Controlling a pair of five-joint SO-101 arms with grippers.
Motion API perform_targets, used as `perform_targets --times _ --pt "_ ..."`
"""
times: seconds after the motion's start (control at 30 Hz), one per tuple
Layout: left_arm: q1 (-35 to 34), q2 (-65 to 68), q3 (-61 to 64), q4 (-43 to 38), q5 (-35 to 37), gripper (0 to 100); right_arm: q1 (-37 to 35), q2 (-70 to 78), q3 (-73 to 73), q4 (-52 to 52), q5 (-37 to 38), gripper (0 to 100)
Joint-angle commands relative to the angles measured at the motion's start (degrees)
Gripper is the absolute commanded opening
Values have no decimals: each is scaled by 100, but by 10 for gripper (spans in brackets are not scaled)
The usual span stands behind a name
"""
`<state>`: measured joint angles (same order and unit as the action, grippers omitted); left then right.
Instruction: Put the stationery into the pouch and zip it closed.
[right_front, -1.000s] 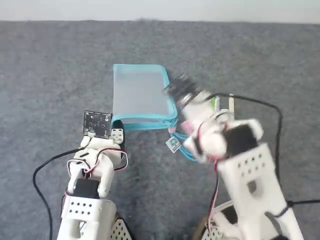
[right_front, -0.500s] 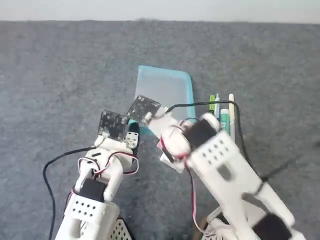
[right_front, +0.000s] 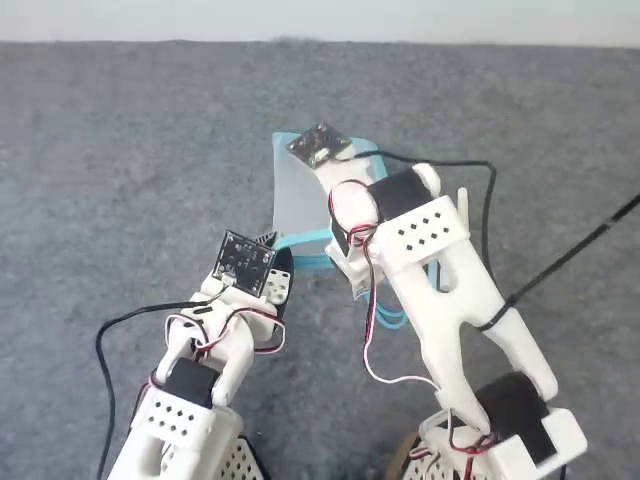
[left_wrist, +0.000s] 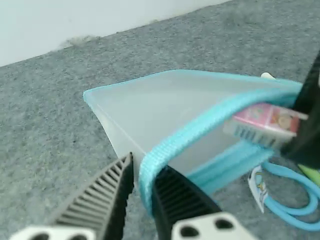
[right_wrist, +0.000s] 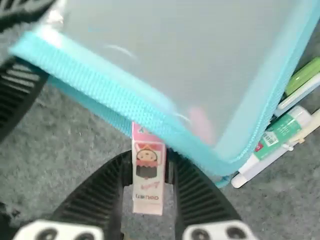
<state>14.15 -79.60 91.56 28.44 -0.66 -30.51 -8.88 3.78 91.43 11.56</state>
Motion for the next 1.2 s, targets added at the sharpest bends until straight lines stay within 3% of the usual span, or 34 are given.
perform_targets --times 0.0,0.3,0.53,0.63,0.83,1.17 --pt "141 18 -66 -167 -62 11 136 -22 -791 22 -114 8" --pt "501 -9 -57 26 -70 11 -286 1253 -1881 505 -105 8" --pt "501 26 -57 26 -334 11 31 2387 -3358 1138 -422 10" --pt "536 18 4 26 -343 11 84 2501 -3490 1130 -422 28" --pt "545 -9 84 18 -352 11 66 2501 -3490 1086 -396 187" --pt "492 -9 84 9 -352 11 -171 2176 -3578 1051 -246 202"
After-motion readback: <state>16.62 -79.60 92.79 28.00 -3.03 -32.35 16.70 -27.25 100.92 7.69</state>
